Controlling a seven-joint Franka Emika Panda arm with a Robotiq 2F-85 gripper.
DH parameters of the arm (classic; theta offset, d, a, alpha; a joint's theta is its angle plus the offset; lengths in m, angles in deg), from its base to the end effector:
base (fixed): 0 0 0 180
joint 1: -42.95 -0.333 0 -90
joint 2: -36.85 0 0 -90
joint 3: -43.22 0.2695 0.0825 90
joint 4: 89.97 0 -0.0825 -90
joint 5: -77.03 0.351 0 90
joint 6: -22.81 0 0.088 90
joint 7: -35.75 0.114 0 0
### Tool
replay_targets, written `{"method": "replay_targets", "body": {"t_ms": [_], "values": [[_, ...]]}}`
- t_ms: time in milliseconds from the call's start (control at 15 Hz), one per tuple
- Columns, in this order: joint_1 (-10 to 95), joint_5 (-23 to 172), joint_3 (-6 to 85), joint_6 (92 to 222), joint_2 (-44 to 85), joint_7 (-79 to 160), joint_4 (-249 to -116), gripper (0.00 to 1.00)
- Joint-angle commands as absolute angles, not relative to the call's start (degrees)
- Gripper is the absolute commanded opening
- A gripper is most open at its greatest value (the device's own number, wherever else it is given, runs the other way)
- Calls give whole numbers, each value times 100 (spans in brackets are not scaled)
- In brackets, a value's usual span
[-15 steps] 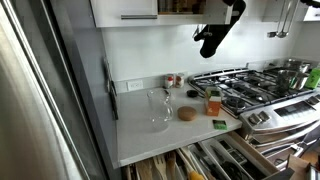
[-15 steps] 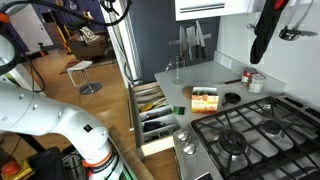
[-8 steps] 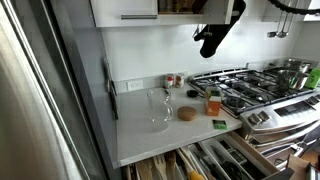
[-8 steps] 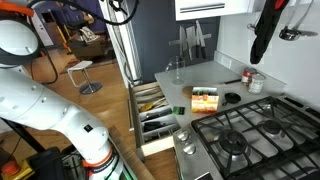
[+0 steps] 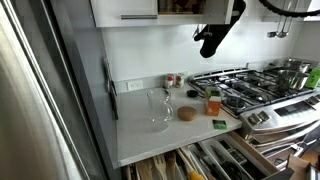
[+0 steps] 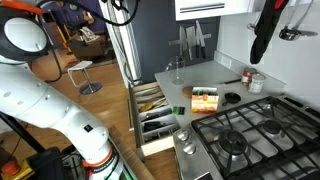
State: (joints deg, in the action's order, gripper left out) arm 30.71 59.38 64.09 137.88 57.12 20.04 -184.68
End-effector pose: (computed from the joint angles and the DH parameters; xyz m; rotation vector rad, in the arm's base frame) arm 0.3645 0.2646 0.7515 2.3605 1.1509 1.0218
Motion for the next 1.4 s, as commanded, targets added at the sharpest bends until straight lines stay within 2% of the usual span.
{"method": "replay_targets", "body": {"t_ms": [0, 467, 1133, 1200, 1333], "values": [[3182, 5212, 6802, 13778, 5094, 2865, -17863, 100], [3126, 4056, 6761, 13116, 3936, 3518, -16468, 100], [2742, 4044, 6006, 12644, 2620, 2693, -14629, 100], [2945, 4088, 6176, 12935, 2915, 2894, -15145, 100], [2952, 4089, 6144, 12934, 2839, 2867, -15060, 100]]}}
